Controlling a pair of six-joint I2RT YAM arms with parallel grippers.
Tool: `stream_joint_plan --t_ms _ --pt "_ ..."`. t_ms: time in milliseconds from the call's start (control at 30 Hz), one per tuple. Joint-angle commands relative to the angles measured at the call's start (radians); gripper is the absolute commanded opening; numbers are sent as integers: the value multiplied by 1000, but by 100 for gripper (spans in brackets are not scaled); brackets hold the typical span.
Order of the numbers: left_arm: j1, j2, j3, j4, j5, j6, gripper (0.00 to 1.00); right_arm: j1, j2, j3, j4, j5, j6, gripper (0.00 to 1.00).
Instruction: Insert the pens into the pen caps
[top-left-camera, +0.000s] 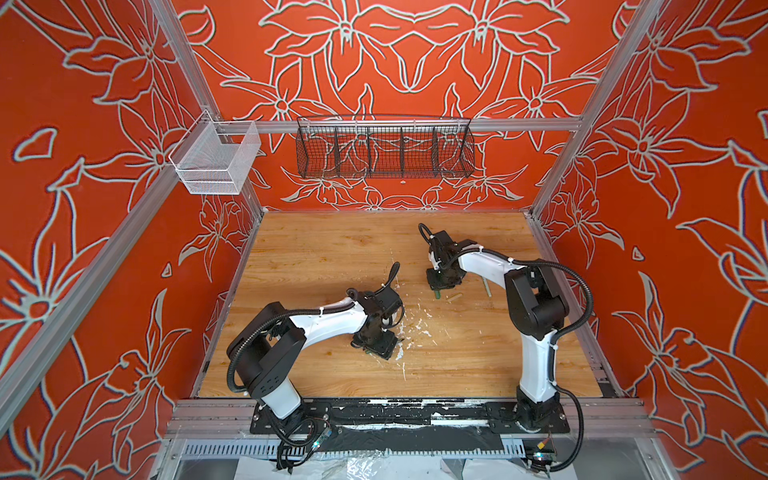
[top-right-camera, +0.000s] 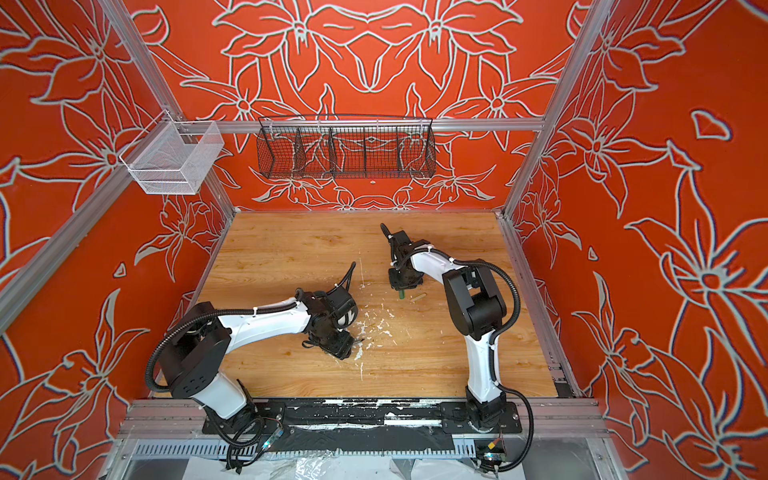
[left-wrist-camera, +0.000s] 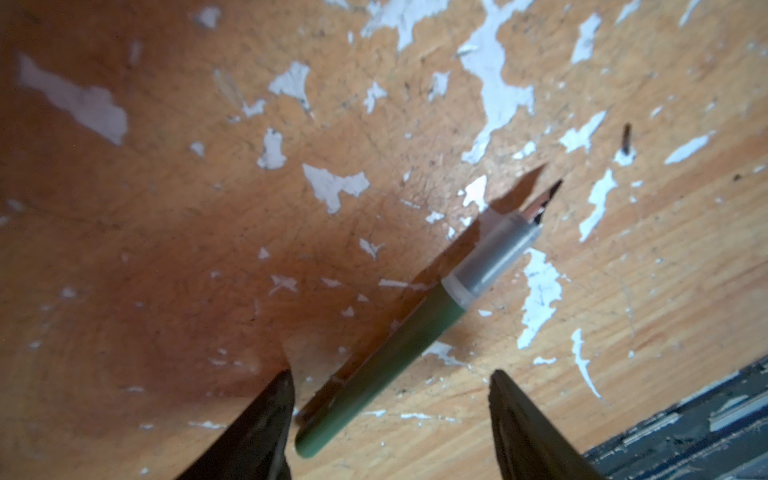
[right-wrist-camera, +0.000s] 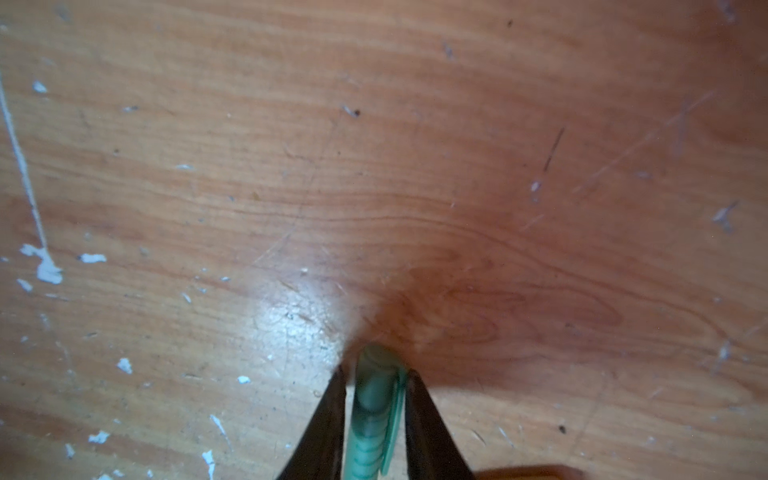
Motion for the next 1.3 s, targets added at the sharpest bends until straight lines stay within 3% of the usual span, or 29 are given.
stream_joint_plan --t_ms 0,333,667,1267 --pt "-3 -18 -15 -14 11 -19 73 11 31 39 -54 42 -22 26" --pt "-8 -26 -28 -4 21 -28 70 38 51 52 -145 147 -44 27" --pt "-11 -60 -32 1 11 -34 67 45 55 54 -147 140 -37 24" --pt "-14 -75 -60 17 10 -64 71 45 -1 66 -118 93 -29 15"
